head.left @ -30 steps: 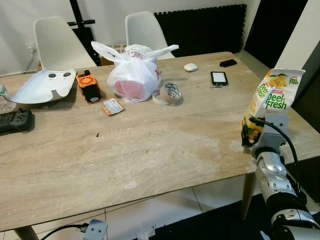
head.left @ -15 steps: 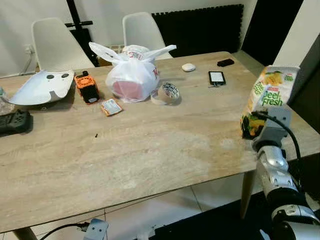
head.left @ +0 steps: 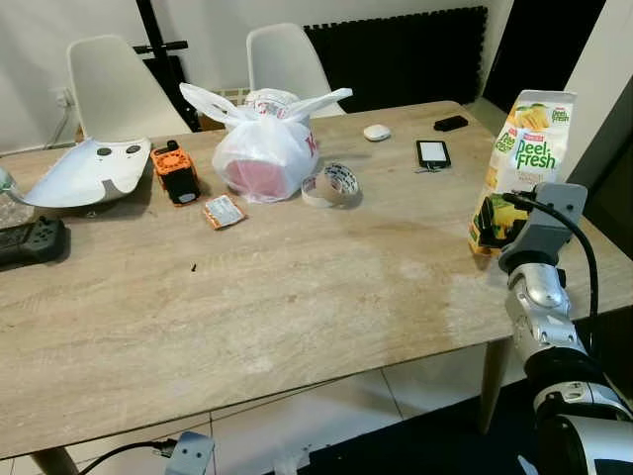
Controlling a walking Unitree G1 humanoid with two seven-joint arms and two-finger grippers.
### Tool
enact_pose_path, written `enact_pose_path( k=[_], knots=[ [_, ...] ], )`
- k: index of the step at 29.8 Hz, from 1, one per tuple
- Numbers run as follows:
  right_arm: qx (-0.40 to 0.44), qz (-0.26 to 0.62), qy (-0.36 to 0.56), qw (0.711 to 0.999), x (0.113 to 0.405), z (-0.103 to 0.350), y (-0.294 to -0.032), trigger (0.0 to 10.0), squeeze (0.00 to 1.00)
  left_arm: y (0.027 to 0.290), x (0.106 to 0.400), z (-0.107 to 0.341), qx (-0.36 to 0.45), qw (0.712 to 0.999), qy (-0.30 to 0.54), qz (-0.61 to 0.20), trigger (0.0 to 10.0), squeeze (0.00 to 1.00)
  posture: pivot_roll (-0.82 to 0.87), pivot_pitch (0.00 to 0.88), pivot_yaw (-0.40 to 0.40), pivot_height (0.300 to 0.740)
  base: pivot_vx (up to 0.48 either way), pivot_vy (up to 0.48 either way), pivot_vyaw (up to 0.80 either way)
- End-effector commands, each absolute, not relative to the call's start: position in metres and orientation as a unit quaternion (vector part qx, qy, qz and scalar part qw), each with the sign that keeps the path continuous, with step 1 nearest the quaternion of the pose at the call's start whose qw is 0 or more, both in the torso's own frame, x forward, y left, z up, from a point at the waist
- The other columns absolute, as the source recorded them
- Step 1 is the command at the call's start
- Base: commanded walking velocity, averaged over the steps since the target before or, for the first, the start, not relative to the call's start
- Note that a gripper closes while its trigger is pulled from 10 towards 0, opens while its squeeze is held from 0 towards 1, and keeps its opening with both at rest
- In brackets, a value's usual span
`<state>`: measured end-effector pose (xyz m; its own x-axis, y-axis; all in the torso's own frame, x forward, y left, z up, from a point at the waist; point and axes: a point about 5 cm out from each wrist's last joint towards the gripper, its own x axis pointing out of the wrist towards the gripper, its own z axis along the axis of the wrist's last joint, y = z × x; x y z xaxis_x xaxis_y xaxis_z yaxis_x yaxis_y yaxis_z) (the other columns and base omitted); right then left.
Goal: Restocking fridge
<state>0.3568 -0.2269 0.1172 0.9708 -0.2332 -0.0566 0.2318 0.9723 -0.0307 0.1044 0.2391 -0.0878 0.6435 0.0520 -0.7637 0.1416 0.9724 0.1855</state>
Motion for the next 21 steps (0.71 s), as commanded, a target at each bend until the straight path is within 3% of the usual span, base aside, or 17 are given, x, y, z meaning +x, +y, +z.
enact_pose_path(
  k=[1, 9, 21],
  knots=[
    [-0.016, -0.12, 0.047, 0.992, 0.354, 0.109, -0.228, 10.0, 0.0, 0.244, 0.098, -0.089, 0.123, 0.892, 0.435, -0.024, 10.0, 0.0, 0.07, 0.0, 0.018, 0.74, 0.0, 0.0, 0.0],
    [-0.011, -0.119, 0.127, 0.985, 0.33, 0.066, -0.226, 10.0, 0.0, 0.244, 0.098, -0.089, 0.124, 0.891, 0.436, -0.026, 10.0, 0.0, 0.07, 0.0, 0.018, 0.74, 0.0, 0.0, 0.0],
    [-0.022, -0.129, 0.183, 0.974, 0.31, 0.036, -0.225, 10.0, 0.0, 0.244, 0.098, -0.089, 0.125, 0.891, 0.435, -0.027, 10.0, 0.0, 0.06, 0.0, 0.02, 0.74, 0.0, 0.0, 0.0]
  ],
)
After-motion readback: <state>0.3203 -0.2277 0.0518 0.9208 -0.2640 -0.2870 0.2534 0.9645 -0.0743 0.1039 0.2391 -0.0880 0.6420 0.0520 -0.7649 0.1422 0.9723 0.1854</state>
